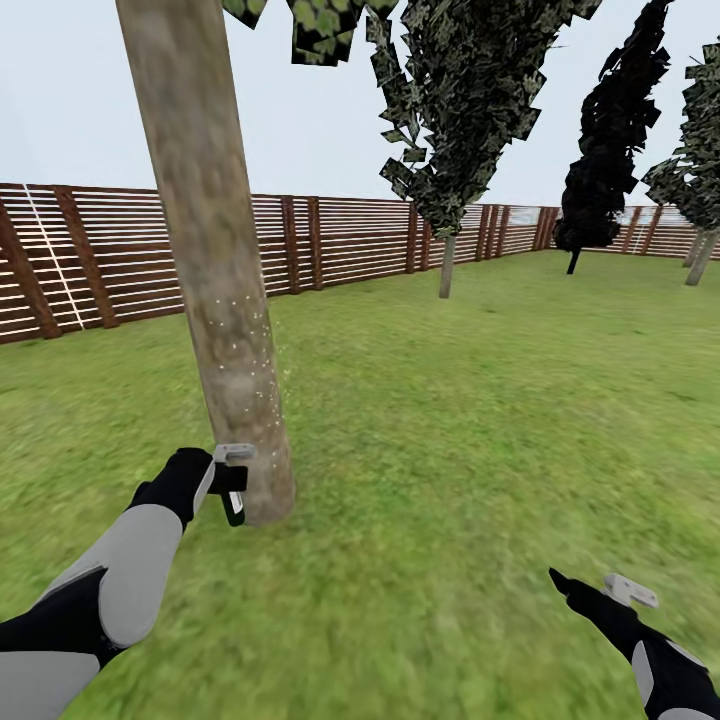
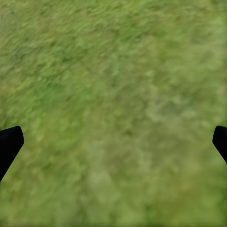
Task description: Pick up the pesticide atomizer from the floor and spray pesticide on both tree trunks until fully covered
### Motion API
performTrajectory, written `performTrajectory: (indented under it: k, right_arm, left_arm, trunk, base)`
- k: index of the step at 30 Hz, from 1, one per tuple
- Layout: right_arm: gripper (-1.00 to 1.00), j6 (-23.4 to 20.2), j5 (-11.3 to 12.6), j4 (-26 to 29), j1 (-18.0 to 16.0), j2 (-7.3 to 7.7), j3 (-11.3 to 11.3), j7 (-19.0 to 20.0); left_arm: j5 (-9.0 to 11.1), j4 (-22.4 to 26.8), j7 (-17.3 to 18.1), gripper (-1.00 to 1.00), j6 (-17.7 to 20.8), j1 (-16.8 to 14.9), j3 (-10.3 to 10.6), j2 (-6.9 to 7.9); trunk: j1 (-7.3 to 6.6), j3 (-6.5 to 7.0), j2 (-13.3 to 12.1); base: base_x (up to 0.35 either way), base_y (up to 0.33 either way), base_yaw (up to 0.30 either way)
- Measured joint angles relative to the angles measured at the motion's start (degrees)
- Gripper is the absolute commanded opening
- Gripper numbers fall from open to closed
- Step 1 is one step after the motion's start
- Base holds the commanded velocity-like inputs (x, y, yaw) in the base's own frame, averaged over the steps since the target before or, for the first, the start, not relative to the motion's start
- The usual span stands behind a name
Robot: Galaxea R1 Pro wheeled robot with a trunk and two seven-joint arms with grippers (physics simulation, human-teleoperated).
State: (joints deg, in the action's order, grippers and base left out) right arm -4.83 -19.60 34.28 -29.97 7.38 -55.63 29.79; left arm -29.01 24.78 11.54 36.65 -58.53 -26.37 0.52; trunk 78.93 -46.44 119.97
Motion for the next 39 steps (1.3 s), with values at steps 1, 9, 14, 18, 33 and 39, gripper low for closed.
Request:
performTrajectory:
  k: [1,9,14,18,33,39]
  right_arm:
    - [1.00,0.0,0.0,0.0,0.0,0.00,0.0,0.0]
    - [1.00,0.0,0.0,0.0,0.0,0.00,0.0,0.0]
    - [1.00,0.0,0.0,0.0,0.0,0.00,0.0,0.0]
    - [1.00,0.0,0.0,0.0,0.0,0.00,0.0,0.0]
    - [1.00,0.0,0.0,0.0,0.0,0.00,0.0,0.0]
    - [1.00,0.0,0.0,0.0,0.0,0.00,0.0,0.0]
  left_arm:
    - [0.0,0.0,0.0,-1.00,0.0,0.0,0.0,0.00]
    - [-0.1,-3.3,0.0,-1.00,-4.1,0.1,-0.1,0.73]
    - [-0.1,-5.0,0.0,-1.00,-4.8,0.1,-0.1,1.85]
    - [-0.2,-4.7,0.1,-1.00,-4.4,0.1,0.0,2.48]
    - [-0.1,6.2,6.5,-1.00,9.7,-0.4,10.1,2.33]
    - [0.0,5.8,6.8,-1.00,9.5,0.1,10.6,2.43]
  trunk:
    - [0.00,0.00,0.0]
    - [0.00,0.00,0.0]
    - [0.00,0.00,0.0]
    - [0.00,0.00,0.0]
    - [0.00,0.00,0.0]
    - [0.00,0.00,0.0]
  base:
    - [0.000,0.000,0.000]
    - [0.000,0.000,0.000]
    - [0.000,0.000,0.000]
    - [0.000,0.000,0.000]
    - [0.022,-0.004,0.000]
    - [0.094,-0.032,0.000]
